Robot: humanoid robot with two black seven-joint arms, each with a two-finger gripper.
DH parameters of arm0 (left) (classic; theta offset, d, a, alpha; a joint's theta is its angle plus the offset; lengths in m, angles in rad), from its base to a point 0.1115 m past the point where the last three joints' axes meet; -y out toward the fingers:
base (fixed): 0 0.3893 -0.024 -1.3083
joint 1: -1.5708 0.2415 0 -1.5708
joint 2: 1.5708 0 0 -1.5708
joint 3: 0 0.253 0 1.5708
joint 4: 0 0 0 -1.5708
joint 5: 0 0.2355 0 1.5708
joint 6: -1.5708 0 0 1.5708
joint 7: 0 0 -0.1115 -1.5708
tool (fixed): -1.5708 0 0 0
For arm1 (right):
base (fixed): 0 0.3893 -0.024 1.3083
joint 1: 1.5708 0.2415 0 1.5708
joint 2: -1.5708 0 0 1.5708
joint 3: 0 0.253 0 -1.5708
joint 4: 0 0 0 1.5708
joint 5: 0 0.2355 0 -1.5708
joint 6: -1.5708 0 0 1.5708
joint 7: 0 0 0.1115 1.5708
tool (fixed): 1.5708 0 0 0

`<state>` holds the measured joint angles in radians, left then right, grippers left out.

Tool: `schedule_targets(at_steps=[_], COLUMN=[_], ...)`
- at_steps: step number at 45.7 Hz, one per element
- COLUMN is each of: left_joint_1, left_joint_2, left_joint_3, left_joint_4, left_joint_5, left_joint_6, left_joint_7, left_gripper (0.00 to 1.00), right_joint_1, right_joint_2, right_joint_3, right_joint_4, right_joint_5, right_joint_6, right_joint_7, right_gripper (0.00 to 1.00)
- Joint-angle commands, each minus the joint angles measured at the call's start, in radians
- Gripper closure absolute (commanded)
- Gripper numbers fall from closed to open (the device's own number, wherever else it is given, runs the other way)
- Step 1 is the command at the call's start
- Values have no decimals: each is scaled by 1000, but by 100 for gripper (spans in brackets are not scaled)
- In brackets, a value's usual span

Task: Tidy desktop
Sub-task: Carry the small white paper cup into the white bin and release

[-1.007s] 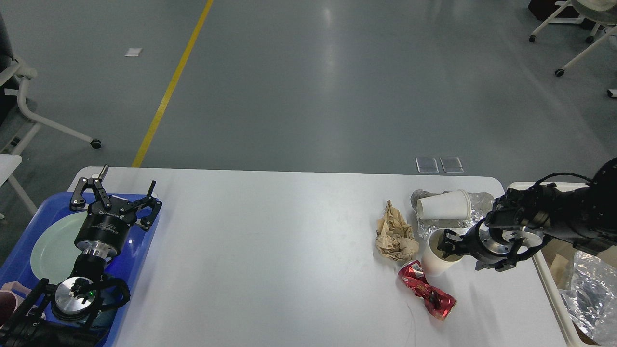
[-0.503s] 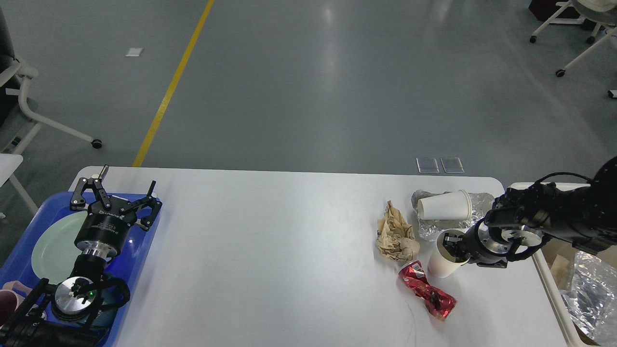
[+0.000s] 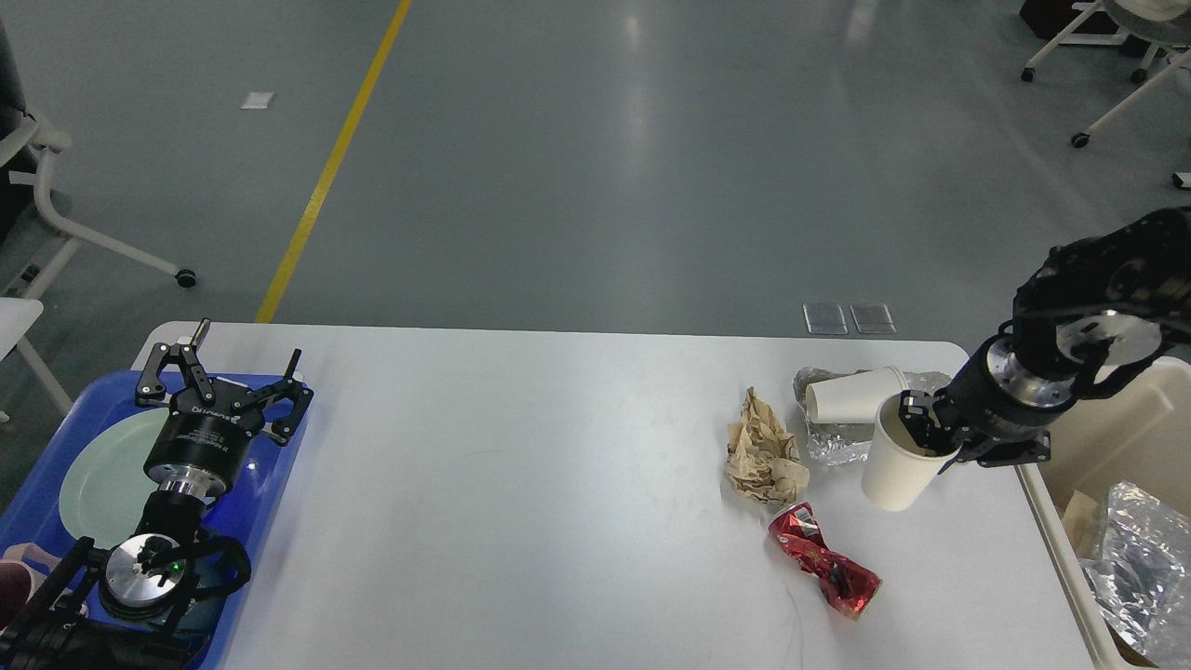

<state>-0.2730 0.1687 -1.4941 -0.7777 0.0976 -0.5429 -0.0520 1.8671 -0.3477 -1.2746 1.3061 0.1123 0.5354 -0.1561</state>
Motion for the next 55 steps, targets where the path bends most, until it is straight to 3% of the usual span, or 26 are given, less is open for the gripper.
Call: schedule_targets(at_steps=[1,12,18,25,32,47,53,55], left_joint_1=[0,0,0,0,0,0,0,0], left_joint_2=[0,0,0,0,0,0,0,0], left_joint_3=[0,0,0,0,0,0,0,0], left_joint_4=[0,0,0,0,0,0,0,0], left_joint_5=[-1,1,-1,-1,-1,1,1,1], left_joint_6=[0,0,1,0,1,1,1,1], left_joint_7=[0,-2,0,-2,0,0,-2,0], left_gripper=[3,3,3,3,3,3,3,3], right_joint_1=[203,415,428,406,317,-67,-319,-489], right_joint_2=[-4,1,-1,-53,-126,-376,-425,-416], right_joint_3=[-83,-170,-181,-209,-269,-166,-23,75], right_joint_4=[123,251,269,256,236,-161,-350,-454], right_joint_5=[1,0,0,0,-3,-17,-13,-13], right_joint_6=[63,187,190,138,-46,-158,-253,-330], right_joint_7=[0,0,0,1,0,1,6,6], right_gripper=[100,100,100,100,100,100,100,100])
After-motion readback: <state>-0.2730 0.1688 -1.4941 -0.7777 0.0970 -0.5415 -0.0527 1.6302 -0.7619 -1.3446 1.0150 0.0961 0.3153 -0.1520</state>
